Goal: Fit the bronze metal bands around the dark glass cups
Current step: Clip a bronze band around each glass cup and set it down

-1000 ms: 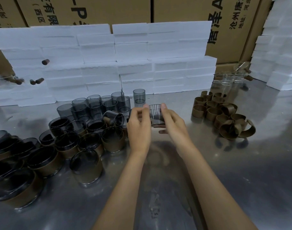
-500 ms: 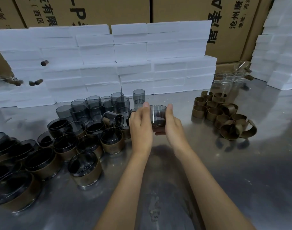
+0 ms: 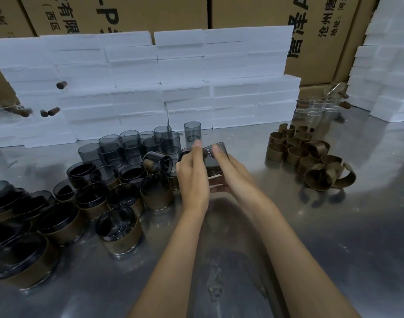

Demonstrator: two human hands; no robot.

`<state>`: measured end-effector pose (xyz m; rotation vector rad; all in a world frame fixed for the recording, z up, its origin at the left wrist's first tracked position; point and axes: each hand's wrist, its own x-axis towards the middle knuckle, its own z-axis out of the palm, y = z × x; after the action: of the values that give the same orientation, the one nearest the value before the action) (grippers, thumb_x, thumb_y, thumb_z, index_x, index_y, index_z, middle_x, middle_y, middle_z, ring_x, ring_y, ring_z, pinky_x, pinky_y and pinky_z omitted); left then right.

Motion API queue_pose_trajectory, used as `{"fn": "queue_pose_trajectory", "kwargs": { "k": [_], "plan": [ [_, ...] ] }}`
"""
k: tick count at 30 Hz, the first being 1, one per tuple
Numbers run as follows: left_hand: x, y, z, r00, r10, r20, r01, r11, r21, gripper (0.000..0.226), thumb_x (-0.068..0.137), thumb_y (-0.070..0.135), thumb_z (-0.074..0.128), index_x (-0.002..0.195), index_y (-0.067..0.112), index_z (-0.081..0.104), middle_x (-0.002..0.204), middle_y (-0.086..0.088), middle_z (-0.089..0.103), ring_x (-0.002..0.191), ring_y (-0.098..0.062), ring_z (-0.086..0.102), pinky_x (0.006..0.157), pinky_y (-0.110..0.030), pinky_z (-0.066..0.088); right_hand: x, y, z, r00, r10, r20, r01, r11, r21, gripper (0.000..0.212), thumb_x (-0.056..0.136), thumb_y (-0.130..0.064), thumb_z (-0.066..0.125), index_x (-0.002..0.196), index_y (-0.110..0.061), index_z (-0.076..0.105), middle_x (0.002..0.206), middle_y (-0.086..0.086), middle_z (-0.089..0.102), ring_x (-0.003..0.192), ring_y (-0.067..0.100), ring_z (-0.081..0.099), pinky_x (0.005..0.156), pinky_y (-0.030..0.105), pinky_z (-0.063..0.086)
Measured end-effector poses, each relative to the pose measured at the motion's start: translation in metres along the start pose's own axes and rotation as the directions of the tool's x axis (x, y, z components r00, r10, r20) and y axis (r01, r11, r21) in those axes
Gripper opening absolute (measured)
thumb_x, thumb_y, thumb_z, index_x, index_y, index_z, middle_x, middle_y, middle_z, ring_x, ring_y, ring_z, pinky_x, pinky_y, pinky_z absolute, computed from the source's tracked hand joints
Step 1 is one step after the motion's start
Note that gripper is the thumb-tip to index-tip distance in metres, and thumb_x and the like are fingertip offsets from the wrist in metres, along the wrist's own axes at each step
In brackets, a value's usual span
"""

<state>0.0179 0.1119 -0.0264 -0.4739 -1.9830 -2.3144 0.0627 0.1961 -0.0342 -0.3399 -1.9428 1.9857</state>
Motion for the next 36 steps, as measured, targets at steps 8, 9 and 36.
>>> {"fn": "queue_pose_trajectory", "kwargs": {
  "k": [8,9,36],
  "plan": [
    [-0.004,0.012,0.001,0.99,-0.018,0.142,0.02,1.0,-0.011,0.042,0.086,0.054,0.055,0.091,0.018,0.075,0.115,-0.017,0.068,0.122,-0.034,0.058,0.111,-0.053,0.04,0.005,-0.006,0.001,0.977,-0.001,-0.215,0.013,0.998,0.057,0.066,0.104,-0.066,0.023,0.102,-0.021,0.071,0.066,0.009,0.072,0.055,0.023,0.064,0.054,0.03,0.054],
    [-0.006,0.014,0.002,0.985,-0.039,0.171,0.045,0.998,-0.032,0.038,0.085,0.053,0.058,0.096,0.021,0.076,0.119,-0.012,0.068,0.122,-0.028,0.059,0.111,-0.047,0.043,0.005,-0.006,-0.001,0.978,0.025,-0.207,0.004,0.991,0.135,0.067,0.105,-0.065,0.025,0.105,-0.016,0.071,0.074,0.015,0.074,0.062,0.027,0.065,0.059,0.032,0.055],
    [-0.014,-0.002,0.012,0.959,-0.069,0.276,0.04,0.993,0.111,0.043,0.102,0.043,0.058,0.129,0.011,0.067,0.134,-0.008,0.061,0.122,-0.017,0.061,0.108,-0.045,0.049,0.002,-0.001,-0.017,0.978,0.13,-0.164,-0.061,0.927,0.371,0.065,0.09,-0.067,0.061,0.117,-0.009,0.069,0.098,0.012,0.071,0.09,0.024,0.066,0.08,0.035,0.049]
  ]
}}
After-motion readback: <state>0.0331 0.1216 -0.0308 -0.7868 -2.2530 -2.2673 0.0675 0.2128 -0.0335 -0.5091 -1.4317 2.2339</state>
